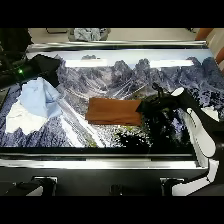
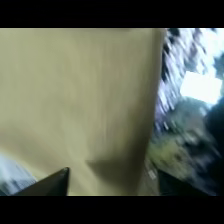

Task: Fold the shirts.

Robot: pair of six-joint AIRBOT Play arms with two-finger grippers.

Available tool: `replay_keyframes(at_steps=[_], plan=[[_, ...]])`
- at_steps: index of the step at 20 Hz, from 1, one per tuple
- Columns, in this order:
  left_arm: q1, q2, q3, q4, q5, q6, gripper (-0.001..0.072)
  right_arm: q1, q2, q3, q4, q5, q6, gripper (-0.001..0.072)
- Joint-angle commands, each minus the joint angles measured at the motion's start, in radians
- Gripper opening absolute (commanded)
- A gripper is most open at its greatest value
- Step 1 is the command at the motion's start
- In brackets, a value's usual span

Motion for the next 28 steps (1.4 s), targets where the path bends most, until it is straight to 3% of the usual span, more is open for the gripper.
replay_keyframes(at_steps=[1, 2, 3, 4, 6, 8, 13, 17, 23, 28], plan=[[0.0, -0.003, 0.0, 0.003, -0.001, 0.0, 0.0031, 0.002, -0.049, -0.029, 0.153, -0.011, -0.031, 0.052], [0.0, -0.003, 0.0, 0.003, -0.001, 0.0, 0.0031, 0.001, -0.05, -0.029, 0.148, 0.02, -0.045, 0.0419], [0.0, -0.003, 0.0, 0.003, 0.0, 0.0, 0.0031, 0.0, -0.047, -0.028, 0.148, 0.04, -0.075, 0.0201], [0.0, -0.003, 0.0, 0.003, 0.0, 0.0, 0.0031, -0.007, -0.04, -0.022, 0.146, 0.062, -0.093, 0.0042], [0.0, -0.003, 0.0, 0.003, -0.001, 0.0, 0.0031, -0.022, -0.013, 0.02, 0.147, 0.094, -0.199, 0.0042], [0.0, -0.003, 0.0, 0.004, 0.0, 0.002, 0.0031, -0.069, 0.028, 0.093, 0.143, 0.126, -0.217, 0.0042], [0.0, -0.003, 0.0, 0.03, -0.001, 0.004, 0.0031, -0.305, 0.144, 0.284, 0.012, 0.193, -0.059, 0.0042], [0.0, -0.003, 0.0, 0.037, -0.001, 0.004, 0.0031, -0.531, 0.216, 0.359, 0.003, 0.265, 0.005, 0.0042], [0.0, -0.003, 0.0, 0.041, 0.0, 0.023, 0.0032, -0.791, 0.306, 0.399, 0.005, 0.288, 0.087, 0.0042], [0.0, -0.003, 0.0, 0.06, 0.0, 0.023, 0.0032, -0.947, 0.338, 0.413, 0.005, 0.41, 0.102, 0.0042]])
